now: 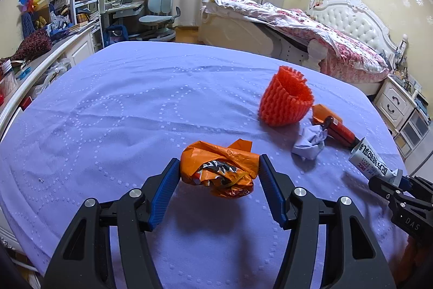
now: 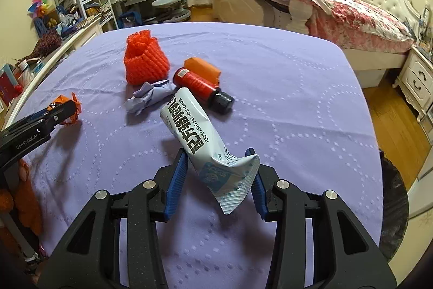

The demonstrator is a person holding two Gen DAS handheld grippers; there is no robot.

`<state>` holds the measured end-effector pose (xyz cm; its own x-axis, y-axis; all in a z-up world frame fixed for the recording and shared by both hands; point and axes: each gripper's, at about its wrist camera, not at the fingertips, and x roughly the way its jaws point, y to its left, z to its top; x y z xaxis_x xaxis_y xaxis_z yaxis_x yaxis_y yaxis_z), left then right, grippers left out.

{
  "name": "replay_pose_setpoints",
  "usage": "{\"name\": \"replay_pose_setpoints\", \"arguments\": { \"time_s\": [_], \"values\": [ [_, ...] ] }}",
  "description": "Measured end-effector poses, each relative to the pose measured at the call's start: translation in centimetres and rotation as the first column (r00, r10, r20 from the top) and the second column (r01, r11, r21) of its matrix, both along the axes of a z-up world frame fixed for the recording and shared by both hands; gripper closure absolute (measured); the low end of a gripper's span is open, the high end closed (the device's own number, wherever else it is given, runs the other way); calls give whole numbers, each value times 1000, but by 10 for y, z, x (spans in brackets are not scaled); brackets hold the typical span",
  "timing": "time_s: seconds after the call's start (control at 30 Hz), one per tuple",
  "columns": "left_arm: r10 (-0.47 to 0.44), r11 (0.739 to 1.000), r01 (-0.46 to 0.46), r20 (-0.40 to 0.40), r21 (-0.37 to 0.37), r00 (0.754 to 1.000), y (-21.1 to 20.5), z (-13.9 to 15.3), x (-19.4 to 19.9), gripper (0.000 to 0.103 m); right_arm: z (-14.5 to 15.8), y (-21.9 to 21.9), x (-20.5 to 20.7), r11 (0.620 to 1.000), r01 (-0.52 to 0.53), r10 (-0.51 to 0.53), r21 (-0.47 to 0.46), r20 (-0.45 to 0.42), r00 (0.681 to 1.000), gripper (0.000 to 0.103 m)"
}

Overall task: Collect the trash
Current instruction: 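Carry the wrapper and toothpaste tube over the bin and open both grippers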

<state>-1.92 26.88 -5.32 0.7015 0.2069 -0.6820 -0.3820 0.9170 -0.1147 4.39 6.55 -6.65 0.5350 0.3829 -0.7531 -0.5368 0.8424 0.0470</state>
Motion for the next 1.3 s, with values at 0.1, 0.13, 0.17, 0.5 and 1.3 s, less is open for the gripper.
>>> {"name": "replay_pose_setpoints", "arguments": {
  "time_s": [0.1, 0.13, 0.17, 0.5, 1.3],
  "values": [
    [-16, 1000, 16, 9, -2, 1000, -7, 3, -1, 43, 2, -13, 0, 999, 30, -30, 12, 3, 1000, 61],
    [-26, 1000, 26, 16, 1, 1000, -12, 6, -2, 43, 3, -20, 0, 999, 45, -45, 19, 3, 999, 61],
    [-33, 999, 33, 20, 2, 999, -15, 7, -3, 43, 4, -22, 0, 998, 51, -51, 21, 4, 999, 61],
    [-143, 990, 142, 79, 19, 987, -65, 22, -2, 43, 13, -77, -3, 984, 166, -168, 60, 28, 985, 61],
    [-504, 864, 500, 116, 62, 856, -252, 33, 50, 43, 6, -243, 0, 849, 512, -519, 130, 20, 855, 60]
  ]
}}
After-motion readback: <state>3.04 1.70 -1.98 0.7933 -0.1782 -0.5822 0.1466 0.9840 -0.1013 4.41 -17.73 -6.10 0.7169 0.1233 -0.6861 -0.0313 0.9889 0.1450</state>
